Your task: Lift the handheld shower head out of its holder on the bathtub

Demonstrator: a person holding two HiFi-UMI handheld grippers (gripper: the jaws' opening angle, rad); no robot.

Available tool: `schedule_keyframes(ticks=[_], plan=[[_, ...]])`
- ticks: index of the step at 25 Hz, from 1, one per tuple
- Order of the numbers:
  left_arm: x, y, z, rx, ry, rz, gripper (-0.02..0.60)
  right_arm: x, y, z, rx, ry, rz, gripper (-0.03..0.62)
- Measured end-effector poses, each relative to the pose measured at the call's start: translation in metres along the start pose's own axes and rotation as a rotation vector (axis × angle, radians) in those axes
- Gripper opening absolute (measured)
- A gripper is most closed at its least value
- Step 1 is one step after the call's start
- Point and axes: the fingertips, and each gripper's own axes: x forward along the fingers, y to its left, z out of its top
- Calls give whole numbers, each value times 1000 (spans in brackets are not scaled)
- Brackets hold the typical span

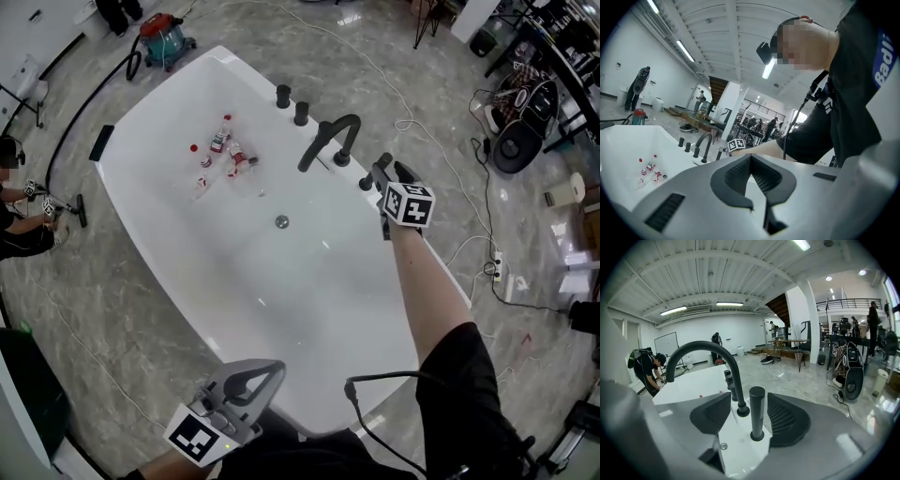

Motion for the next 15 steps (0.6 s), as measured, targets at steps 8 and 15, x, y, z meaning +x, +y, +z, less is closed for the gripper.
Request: schedule_keyframes(ticks=[8,15], plan=[[5,17,-13,-14,16,8,0,37,-19,-19,-22,63,-43,209],[3,11,-19,-22,27,-10,0,33,-22,-18,-51,80,-76,124]])
